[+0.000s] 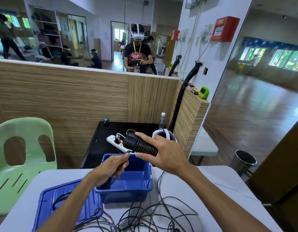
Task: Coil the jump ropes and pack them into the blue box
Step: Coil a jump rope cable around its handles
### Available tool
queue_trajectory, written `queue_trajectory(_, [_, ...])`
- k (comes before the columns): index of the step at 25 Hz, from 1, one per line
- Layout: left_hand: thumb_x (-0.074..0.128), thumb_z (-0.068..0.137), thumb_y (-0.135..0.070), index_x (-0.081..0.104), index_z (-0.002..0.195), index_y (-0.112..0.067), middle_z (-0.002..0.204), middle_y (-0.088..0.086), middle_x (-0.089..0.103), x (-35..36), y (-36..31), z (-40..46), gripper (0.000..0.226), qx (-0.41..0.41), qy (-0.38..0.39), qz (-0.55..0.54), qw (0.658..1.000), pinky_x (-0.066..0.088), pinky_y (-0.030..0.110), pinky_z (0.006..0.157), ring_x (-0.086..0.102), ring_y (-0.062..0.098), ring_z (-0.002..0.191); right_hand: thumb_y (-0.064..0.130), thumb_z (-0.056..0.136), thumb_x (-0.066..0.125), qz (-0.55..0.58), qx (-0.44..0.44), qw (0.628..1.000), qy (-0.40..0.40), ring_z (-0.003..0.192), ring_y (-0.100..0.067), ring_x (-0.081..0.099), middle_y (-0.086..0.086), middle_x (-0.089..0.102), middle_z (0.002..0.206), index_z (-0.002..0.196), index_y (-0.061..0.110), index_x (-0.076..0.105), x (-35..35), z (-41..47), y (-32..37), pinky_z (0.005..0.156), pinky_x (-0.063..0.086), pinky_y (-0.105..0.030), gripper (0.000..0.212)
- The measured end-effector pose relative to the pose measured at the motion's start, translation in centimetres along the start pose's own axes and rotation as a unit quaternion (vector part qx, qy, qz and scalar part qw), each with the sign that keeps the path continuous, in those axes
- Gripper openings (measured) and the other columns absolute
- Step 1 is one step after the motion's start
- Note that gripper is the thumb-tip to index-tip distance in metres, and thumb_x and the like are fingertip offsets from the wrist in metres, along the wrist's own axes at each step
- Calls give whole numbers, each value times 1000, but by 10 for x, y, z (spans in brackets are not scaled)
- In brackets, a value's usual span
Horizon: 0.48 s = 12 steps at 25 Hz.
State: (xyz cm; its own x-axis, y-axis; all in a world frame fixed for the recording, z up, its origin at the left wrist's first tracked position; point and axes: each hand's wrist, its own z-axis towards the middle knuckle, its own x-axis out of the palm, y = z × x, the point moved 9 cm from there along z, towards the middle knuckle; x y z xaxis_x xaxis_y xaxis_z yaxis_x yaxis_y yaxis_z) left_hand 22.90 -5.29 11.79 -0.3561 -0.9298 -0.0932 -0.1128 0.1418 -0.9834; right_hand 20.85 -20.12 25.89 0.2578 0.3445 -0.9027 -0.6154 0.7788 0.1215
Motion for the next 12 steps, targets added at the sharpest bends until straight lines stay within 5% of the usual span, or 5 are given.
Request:
queue_trajectory(3, [43,101,-34,56,72,-14,61,2,41,-8,-16,8,38,-22,105,134,985,34,20,53,35,11,52,77,86,39,27,-47,998,41,72,-8,53,11,52,93,148,55,22,7,-12,3,60,38,-21,68])
queue_trajectory(6, [48,100,-20,60,74,-11,66,2,51,-25,-36,23,30,-28,148,350,925,35,26,58,41,12,58,77,87,40,8,-102,992,78,73,-13,56,5,57,96,148,57,20,16,-22,14,62,48,-29,67])
queue_trajectory(9, [59,92,-39,66,78,-13,68,1,57,-10,-55,23,31,-43,215,537,815,36,28,61,46,13,63,75,88,38,-32,-172,976,132,70,-18,57,0,57,94,146,57,21,39,-35,36,56,47,-32,63])
queue_trajectory(12, [62,82,-58,69,80,-22,84,-3,69,12,-88,19,37,-32,170,730,661,39,28,62,62,15,79,73,89,38,-72,-170,972,144,68,-26,59,-6,58,93,145,51,28,62,-37,38,52,41,-31,61])
